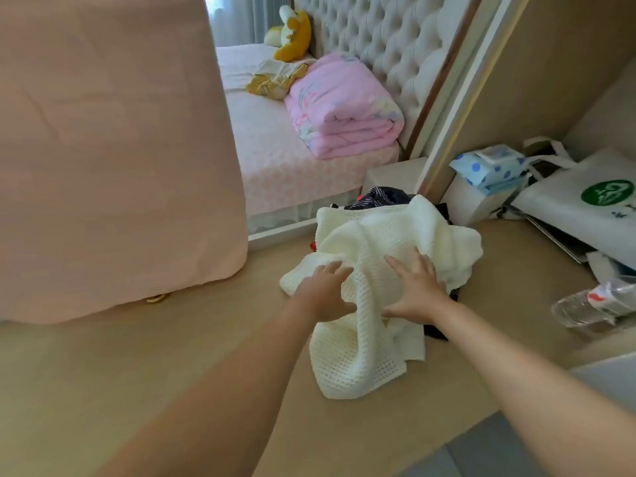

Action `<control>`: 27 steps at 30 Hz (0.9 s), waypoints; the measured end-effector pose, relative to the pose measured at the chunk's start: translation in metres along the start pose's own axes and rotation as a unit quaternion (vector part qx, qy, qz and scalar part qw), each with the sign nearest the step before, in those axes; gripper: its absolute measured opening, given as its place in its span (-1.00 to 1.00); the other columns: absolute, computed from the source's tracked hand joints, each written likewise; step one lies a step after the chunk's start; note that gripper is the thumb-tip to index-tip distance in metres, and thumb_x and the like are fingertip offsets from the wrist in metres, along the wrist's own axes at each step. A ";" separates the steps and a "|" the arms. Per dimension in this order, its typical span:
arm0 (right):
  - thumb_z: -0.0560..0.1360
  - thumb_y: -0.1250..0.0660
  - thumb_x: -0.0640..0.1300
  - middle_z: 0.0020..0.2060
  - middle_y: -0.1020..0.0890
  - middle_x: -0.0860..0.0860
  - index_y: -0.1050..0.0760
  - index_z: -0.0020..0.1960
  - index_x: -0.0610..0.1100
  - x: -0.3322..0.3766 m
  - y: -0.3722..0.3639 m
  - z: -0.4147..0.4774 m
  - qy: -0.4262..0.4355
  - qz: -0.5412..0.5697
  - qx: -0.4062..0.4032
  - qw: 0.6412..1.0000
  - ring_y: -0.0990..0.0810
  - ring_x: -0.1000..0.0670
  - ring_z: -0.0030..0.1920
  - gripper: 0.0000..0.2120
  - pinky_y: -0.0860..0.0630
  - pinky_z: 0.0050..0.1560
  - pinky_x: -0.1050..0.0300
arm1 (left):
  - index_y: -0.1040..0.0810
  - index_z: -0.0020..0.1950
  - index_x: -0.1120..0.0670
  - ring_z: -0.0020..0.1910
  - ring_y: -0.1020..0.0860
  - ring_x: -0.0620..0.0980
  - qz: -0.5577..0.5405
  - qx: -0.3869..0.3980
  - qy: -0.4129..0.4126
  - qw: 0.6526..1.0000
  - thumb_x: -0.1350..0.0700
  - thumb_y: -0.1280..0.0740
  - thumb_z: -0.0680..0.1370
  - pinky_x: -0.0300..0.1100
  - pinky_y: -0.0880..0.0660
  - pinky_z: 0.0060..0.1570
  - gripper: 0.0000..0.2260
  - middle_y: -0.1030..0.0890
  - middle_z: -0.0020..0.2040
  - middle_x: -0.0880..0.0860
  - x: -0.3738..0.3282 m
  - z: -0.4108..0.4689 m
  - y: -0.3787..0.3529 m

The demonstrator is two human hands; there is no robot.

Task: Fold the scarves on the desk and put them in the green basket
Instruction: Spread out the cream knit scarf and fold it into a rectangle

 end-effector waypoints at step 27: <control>0.59 -0.23 0.04 0.21 -0.55 0.06 -0.50 0.26 0.01 0.214 -0.119 -0.084 0.169 0.130 0.164 0.963 -0.51 -0.05 0.23 -0.72 -0.41 0.28 0.00 | -0.44 0.04 -0.01 -0.04 -0.47 0.00 0.082 0.048 0.142 0.985 0.27 -0.17 0.53 -0.18 -0.37 -0.15 -0.79 -0.50 0.01 0.02 0.164 -0.174 0.038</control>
Point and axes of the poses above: each hand's wrist, its own z-axis towards the middle knuckle, its own y-axis out of the back of the hand, x = y × z, the point moved 6 cm from there along z, towards the middle knuckle
